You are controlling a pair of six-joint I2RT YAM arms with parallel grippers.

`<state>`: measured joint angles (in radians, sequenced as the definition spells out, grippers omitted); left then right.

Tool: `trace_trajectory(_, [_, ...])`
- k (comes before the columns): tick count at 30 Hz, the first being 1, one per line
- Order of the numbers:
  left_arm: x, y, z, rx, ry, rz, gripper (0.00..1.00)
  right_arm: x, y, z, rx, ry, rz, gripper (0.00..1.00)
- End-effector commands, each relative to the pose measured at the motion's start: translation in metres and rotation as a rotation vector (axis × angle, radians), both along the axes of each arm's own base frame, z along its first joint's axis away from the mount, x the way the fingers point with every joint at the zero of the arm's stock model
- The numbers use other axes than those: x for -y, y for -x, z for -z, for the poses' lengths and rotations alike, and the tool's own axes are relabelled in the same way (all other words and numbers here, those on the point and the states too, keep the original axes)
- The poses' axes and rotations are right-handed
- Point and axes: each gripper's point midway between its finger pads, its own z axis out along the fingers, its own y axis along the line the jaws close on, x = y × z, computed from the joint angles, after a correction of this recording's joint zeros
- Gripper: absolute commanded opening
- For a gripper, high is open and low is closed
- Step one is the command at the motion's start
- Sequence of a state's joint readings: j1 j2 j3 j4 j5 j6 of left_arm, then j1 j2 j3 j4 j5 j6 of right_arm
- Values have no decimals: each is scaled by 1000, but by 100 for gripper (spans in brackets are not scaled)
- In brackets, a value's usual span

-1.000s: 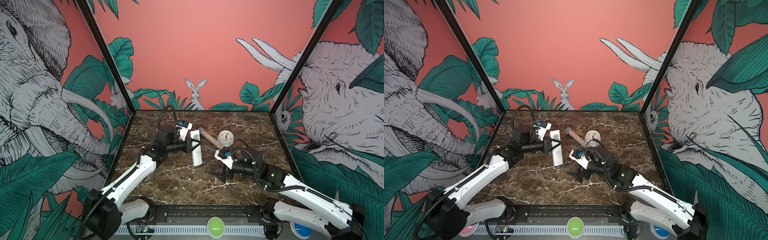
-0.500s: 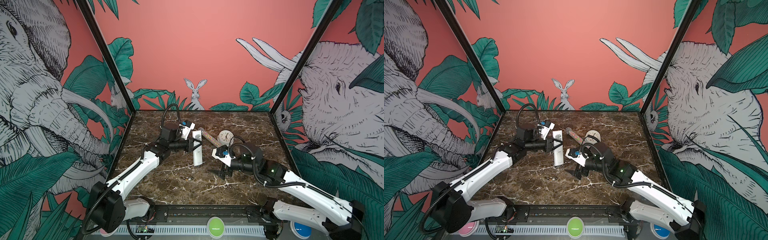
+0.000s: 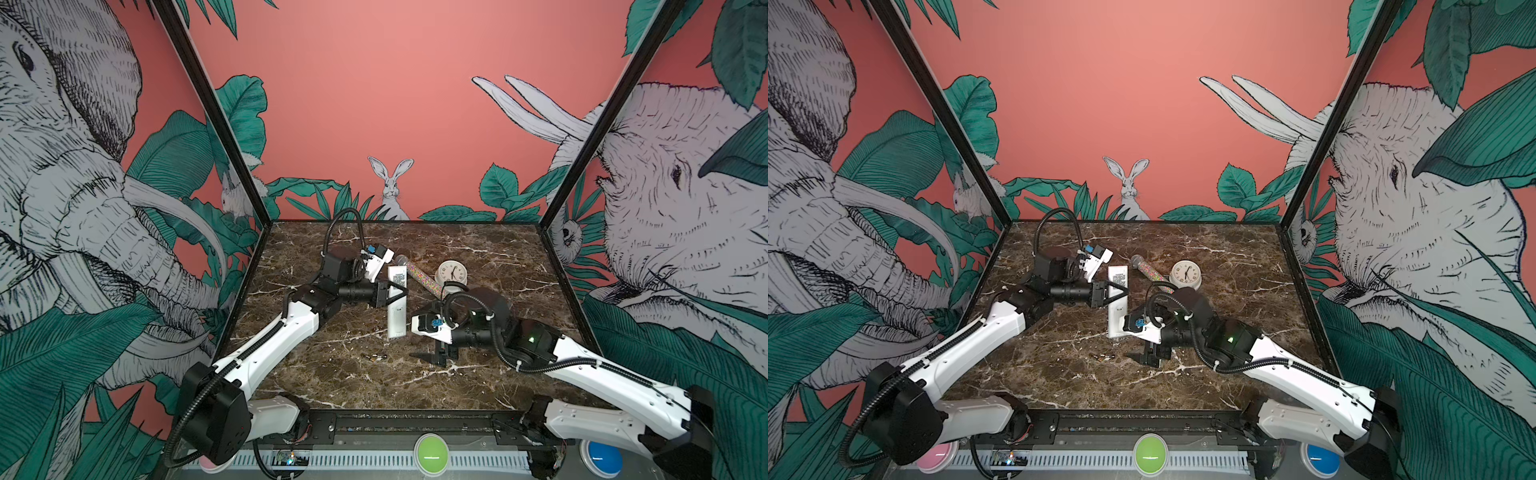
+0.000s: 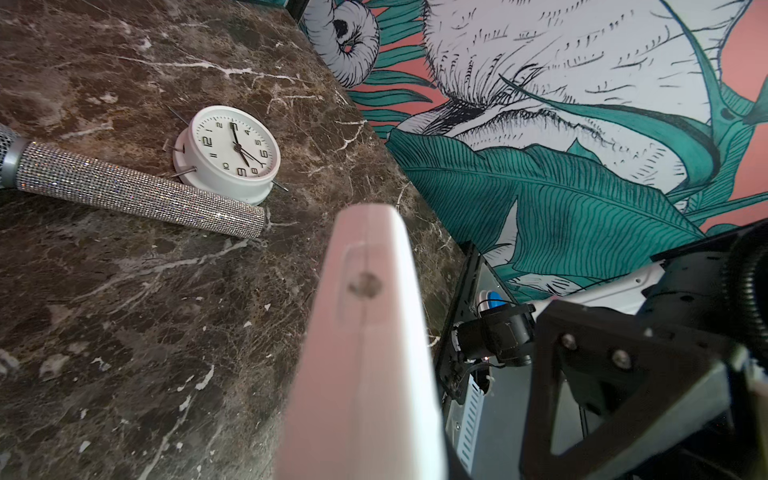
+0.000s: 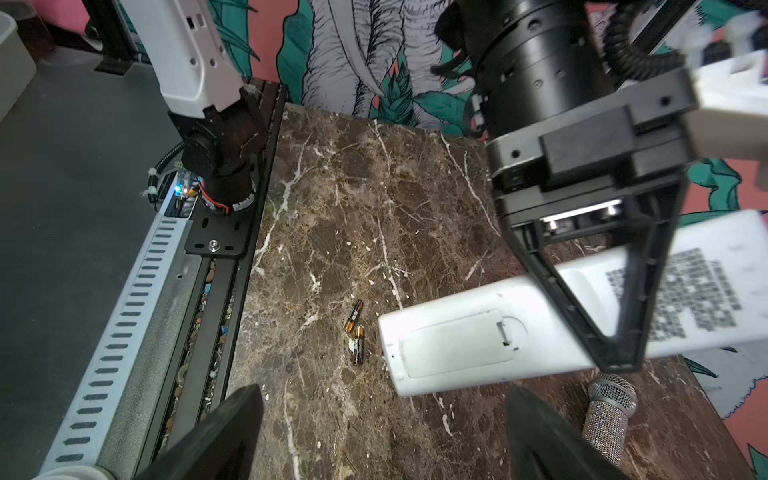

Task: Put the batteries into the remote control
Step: 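Move the right gripper toward the battery cover of the held remote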

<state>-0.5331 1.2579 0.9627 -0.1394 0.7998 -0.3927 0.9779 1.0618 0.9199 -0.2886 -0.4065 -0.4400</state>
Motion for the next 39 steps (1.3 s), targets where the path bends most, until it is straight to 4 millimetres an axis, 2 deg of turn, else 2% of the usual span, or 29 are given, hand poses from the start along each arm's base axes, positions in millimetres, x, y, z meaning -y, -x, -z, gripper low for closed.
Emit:
trace_trajectory(1, [2, 10, -13, 13, 48, 46, 0, -8, 1, -10, 62, -6, -32, 92])
trace_trajectory(13, [5, 22, -16, -7, 79, 75, 0, -21, -9, -12, 134, -15, 2, 91])
trace_trajectory(23, [8, 28, -20, -7, 90, 92, 0, -23, -14, -12, 153, -16, 18, 92])
trace_trajectory(39, [10, 32, -28, 1, 118, 95, 0, -25, -16, 5, 139, 23, 24, 92])
